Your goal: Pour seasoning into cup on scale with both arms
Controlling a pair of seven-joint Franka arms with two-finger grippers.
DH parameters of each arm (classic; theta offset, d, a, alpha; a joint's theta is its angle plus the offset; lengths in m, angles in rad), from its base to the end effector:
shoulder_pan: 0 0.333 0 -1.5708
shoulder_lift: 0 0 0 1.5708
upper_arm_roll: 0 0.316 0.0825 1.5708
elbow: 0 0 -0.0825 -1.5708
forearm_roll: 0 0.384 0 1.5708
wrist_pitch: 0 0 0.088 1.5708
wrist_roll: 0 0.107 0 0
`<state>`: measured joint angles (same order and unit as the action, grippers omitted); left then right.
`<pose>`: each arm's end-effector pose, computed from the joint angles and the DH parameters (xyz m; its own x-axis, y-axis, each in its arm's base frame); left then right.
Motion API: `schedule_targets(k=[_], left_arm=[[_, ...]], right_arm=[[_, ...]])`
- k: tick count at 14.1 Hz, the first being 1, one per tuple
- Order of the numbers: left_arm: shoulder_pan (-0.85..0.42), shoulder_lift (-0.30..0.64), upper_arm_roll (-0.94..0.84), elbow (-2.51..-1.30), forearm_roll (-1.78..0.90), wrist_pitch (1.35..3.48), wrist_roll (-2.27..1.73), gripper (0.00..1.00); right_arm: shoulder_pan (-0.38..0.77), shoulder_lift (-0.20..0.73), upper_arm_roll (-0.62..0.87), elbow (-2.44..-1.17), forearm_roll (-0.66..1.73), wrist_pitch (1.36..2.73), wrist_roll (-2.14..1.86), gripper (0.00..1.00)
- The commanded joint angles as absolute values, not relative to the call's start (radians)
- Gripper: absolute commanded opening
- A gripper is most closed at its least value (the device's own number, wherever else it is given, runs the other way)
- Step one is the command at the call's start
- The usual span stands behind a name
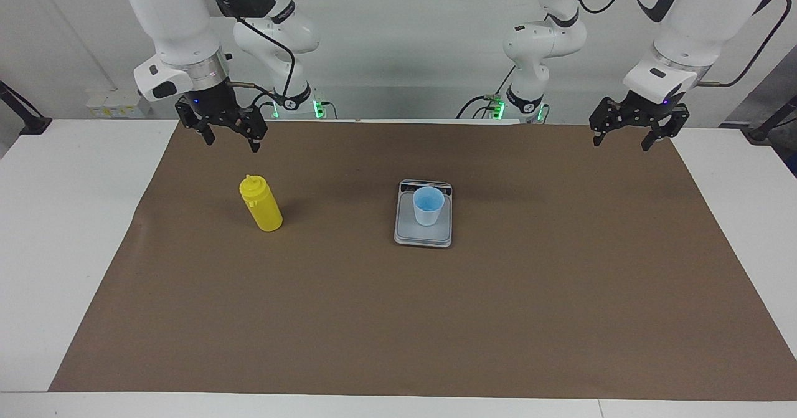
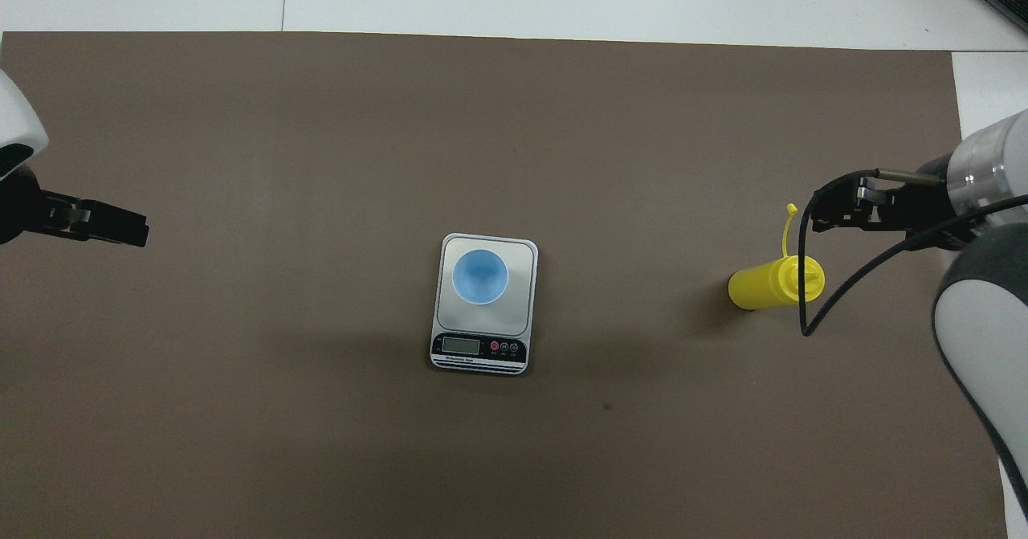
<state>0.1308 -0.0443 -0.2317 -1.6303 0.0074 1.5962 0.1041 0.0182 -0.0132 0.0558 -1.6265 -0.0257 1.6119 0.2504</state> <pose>0.5401 -0.0567 0.6223 0.9790 -0.2036 0.0071 -0.2034 -0.9789 -0.0184 0.5520 0.0385 0.6091 0.9847 -0.1744 0.0052 -0.1744 -0.9843 0.0259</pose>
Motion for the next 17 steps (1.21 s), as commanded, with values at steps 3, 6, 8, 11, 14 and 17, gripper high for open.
schedule_targets(k=[3,6,8,11,14,17], left_arm=[[0.13,-0.048,-0.233,-1.635,0.018,1.588,0.114,1.0],[0.13,-0.048,-0.233,-1.635,0.02,1.588,0.114,1.0],[0.13,-0.048,-0.233,-1.635,0.018,1.588,0.115,1.0],[0.13,-0.048,-0.233,-1.635,0.018,1.588,0.115,1.0],[0.132,-0.048,-0.233,-1.635,0.018,1.586,0.117,1.0],[0.138,-0.048,-0.235,-1.635,0.014,1.585,0.121,1.0]], right_arm=[[0.009,-0.02,0.058,-1.643,-0.028,1.606,0.238,1.0],[0.008,-0.02,0.058,-1.643,-0.028,1.608,0.236,1.0],[0.008,-0.02,0.057,-1.643,-0.028,1.608,0.229,1.0],[0.011,-0.021,0.057,-1.643,-0.028,1.594,0.224,1.0],[0.011,-0.023,0.057,-1.646,-0.028,1.594,0.198,1.0],[0.008,-0.023,0.057,-1.647,-0.025,1.595,0.175,1.0]])
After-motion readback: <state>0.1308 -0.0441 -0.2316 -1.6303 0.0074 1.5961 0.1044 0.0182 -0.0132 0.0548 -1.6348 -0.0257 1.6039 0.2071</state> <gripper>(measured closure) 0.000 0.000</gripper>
